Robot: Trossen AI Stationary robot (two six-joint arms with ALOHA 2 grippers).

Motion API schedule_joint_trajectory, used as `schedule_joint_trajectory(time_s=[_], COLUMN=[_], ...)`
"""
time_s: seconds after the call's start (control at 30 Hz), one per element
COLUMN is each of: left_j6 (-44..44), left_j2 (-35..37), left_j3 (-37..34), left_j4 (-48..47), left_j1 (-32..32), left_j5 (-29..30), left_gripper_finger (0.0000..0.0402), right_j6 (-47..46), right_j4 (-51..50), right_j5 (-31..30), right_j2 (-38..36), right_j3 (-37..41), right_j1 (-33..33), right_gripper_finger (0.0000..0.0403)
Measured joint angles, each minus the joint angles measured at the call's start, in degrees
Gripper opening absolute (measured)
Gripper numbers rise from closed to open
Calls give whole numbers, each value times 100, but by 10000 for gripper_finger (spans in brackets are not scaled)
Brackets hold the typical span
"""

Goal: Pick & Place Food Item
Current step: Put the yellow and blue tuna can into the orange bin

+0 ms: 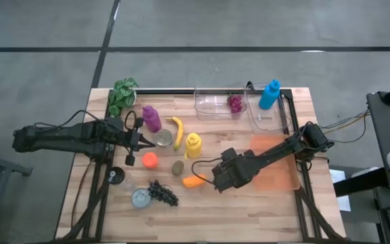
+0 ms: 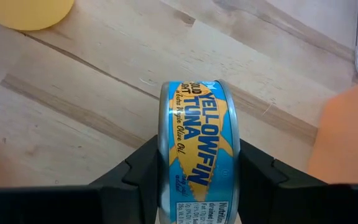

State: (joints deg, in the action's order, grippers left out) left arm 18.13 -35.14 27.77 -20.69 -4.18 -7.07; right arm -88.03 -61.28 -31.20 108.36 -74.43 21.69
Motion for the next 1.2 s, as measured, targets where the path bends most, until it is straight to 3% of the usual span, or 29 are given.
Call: schedule_joint_trajectory(time_s=[0.57,1.2], left_j6=[-9,-7], left_j2=[1,2], left_j3=[0,0], left_j4=[-8,-39], left_j1=[0,0], left_j5=[1,0], left_gripper_finger=[10,10], right_j6=[-50,330], right_j4=[-63,-1124], right_j5=[-307,-380], right_j2=[-430,-2088], right_j3=[0,-1], right_j1=[171,181], right_gripper_finger=[141,141])
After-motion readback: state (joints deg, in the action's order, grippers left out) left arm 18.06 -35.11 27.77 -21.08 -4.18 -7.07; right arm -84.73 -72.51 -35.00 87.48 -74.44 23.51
